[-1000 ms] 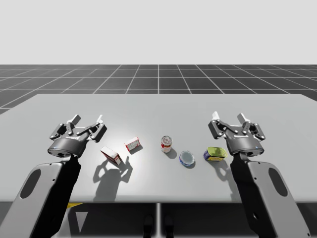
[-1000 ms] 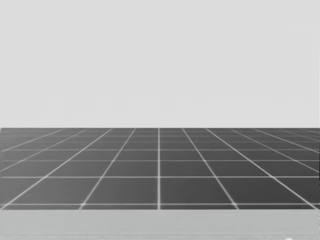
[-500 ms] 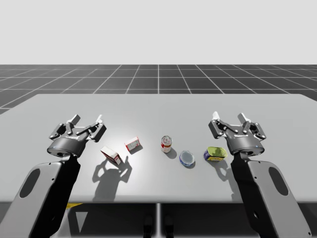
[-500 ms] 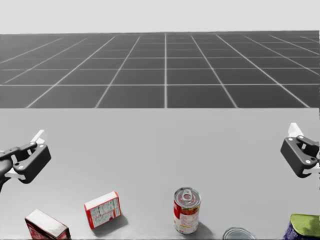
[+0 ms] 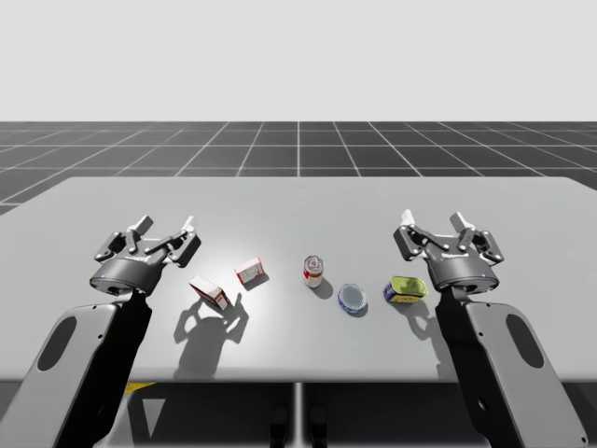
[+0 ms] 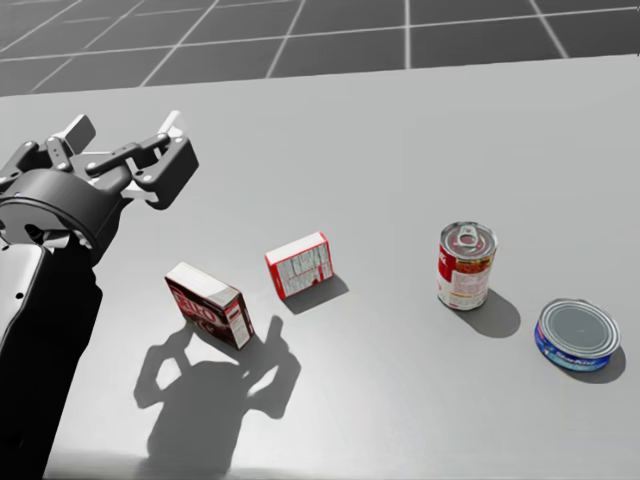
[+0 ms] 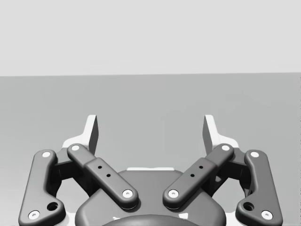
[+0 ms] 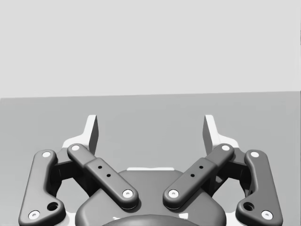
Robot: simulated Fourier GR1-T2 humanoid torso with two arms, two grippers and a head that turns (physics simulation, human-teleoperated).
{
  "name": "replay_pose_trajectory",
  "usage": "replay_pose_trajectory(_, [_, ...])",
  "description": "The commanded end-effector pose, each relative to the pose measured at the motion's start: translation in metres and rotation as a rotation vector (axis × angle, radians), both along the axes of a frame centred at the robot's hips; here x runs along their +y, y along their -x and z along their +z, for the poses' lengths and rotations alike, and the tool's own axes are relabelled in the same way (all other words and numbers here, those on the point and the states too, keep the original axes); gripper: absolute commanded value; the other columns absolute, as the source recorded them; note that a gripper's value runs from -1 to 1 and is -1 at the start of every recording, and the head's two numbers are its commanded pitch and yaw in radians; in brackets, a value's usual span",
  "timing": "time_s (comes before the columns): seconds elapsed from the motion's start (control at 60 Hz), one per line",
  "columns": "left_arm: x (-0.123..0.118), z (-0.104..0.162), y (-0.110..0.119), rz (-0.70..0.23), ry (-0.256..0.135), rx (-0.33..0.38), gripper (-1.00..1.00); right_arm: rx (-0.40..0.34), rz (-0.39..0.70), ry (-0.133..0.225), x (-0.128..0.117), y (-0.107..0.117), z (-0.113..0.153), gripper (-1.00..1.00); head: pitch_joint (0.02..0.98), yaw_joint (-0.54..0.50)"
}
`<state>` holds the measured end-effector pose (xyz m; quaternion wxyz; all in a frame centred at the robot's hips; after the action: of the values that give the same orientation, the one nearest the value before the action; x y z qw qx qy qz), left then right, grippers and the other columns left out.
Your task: Grasp the gelatin box and hold it up.
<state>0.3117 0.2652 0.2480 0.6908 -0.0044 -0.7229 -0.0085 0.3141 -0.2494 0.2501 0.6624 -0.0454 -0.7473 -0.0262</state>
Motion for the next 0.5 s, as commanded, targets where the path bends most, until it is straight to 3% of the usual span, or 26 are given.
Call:
replay_pose_trajectory(0.017, [-0.003, 0.000, 0.000, -0.018, 0.009, 0.007, -1.00, 0.004, 0.000, 0.011, 0.002, 0.000, -0.001, -1.00, 0.789, 0.20])
replay_pose_trajectory(0.117, [-0.010, 0.004, 0.004, -0.067, 0.042, 0.022, -1.00, 0.002, -0.004, 0.014, 0.002, 0.000, -0.001, -1.00, 0.788, 0.20])
replay_pose_trajectory(0.183, [-0.015, 0.010, 0.009, -0.106, 0.035, 0.059, -1.00, 0.002, -0.007, 0.017, 0.002, 0.000, -0.001, -1.00, 0.784, 0.20])
replay_pose_trajectory(0.3, [-0.021, 0.020, 0.019, -0.188, -0.030, 0.140, -1.00, 0.000, -0.011, 0.024, 0.002, 0.000, -0.001, -1.00, 0.783, 0.20])
replay_pose_trajectory(0.367, [-0.025, 0.026, 0.024, -0.282, -0.076, 0.200, -1.00, -0.001, -0.013, 0.030, 0.003, 0.000, -0.002, -1.00, 0.783, 0.20])
replay_pose_trajectory(0.5, [-0.028, 0.034, 0.025, -0.414, -0.125, 0.274, -1.00, 0.001, -0.017, 0.034, 0.004, -0.001, -0.003, -1.00, 0.781, 0.20])
